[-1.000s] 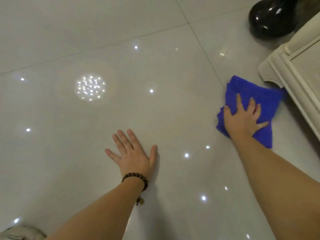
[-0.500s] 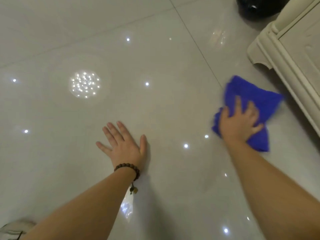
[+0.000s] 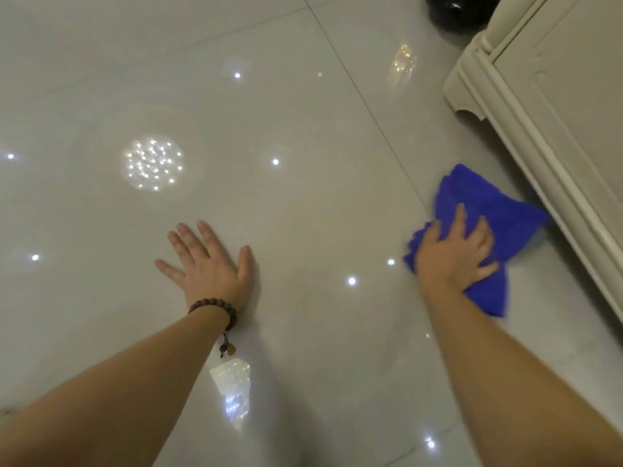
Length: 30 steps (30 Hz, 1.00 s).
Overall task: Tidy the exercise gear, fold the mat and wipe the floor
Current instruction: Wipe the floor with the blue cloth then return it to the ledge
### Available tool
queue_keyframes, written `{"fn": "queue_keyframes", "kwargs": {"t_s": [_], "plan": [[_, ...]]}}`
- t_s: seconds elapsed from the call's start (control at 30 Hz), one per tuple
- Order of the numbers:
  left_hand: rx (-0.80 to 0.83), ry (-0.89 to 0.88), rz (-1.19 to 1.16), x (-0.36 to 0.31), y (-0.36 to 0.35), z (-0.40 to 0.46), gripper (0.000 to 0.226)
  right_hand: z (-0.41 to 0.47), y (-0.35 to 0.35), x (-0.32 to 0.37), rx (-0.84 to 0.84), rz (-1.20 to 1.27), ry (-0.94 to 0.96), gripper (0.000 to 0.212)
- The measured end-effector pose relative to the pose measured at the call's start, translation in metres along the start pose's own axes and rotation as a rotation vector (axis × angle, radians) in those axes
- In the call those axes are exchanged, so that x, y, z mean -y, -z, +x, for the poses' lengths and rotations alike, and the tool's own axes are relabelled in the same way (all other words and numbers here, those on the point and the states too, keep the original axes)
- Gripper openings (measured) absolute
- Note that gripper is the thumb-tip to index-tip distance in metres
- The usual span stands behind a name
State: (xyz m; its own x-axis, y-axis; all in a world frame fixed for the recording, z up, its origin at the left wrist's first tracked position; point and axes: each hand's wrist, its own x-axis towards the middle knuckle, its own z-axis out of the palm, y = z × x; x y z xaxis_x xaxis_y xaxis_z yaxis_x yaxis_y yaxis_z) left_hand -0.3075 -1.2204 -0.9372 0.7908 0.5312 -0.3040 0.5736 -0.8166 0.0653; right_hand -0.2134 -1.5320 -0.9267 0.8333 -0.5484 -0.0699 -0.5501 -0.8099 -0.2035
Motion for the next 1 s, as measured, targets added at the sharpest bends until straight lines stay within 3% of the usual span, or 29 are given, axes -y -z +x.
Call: {"fn": "queue_keyframes", "kwargs": {"t_s": [0.07,0.13,0.17,0.2,0.23,0.37,0.43,0.47,0.53,0.6,0.67,0.73,0.77,0.87,0.93,1.0], "plan": [[0.016,-0.005,0.000,0.001,0.002,0.000,0.090,-0.050,-0.017,0.027,-0.014,-0.009,0.312,0.053],[0.053,-0.040,-0.024,0.004,0.005,0.000,0.091,-0.081,-0.022,0.020,0.083,-0.095,0.870,0.054],[0.073,-0.065,-0.039,0.007,0.009,-0.004,0.089,-0.071,-0.017,0.005,0.106,-0.122,1.050,0.054],[0.084,-0.079,-0.048,0.011,0.013,-0.010,0.087,-0.052,-0.010,-0.013,0.104,-0.121,1.088,0.054],[0.094,-0.074,-0.051,0.015,0.016,-0.020,0.086,-0.032,-0.002,-0.035,0.083,-0.117,0.965,0.054],[0.182,-0.039,0.024,0.034,0.006,-0.087,0.091,0.025,0.024,-0.098,0.008,-0.061,0.022,0.056],[0.236,-0.021,0.031,0.042,-0.007,-0.115,0.096,0.013,0.023,-0.075,0.006,-0.030,-0.158,0.055],[0.239,-0.010,0.025,0.045,-0.014,-0.122,0.096,-0.002,0.018,-0.057,0.009,-0.018,-0.144,0.055],[0.207,-0.006,0.026,0.047,-0.022,-0.124,0.093,-0.045,-0.002,-0.017,0.007,-0.006,0.049,0.055],[0.184,-0.018,0.029,0.048,-0.024,-0.124,0.091,-0.101,-0.017,0.009,0.028,-0.037,0.459,0.055],[0.165,-0.032,0.012,0.050,-0.025,-0.122,0.091,-0.128,-0.020,0.004,0.080,-0.097,0.908,0.054],[0.161,-0.033,-0.005,0.050,-0.025,-0.122,0.093,-0.106,-0.009,-0.027,0.096,-0.122,1.079,0.053],[0.153,-0.034,-0.009,0.051,-0.026,-0.123,0.094,-0.088,-0.004,-0.051,0.063,-0.134,0.980,0.054],[0.142,-0.035,-0.014,0.050,-0.027,-0.122,0.092,-0.036,0.020,-0.113,-0.020,-0.099,0.313,0.055],[0.139,-0.036,-0.015,0.050,-0.027,-0.122,0.092,-0.033,0.026,-0.106,-0.019,-0.011,-0.023,0.054],[0.137,-0.039,-0.021,0.049,-0.026,-0.124,0.092,-0.068,0.016,-0.066,-0.012,0.030,-0.116,0.054]]}}
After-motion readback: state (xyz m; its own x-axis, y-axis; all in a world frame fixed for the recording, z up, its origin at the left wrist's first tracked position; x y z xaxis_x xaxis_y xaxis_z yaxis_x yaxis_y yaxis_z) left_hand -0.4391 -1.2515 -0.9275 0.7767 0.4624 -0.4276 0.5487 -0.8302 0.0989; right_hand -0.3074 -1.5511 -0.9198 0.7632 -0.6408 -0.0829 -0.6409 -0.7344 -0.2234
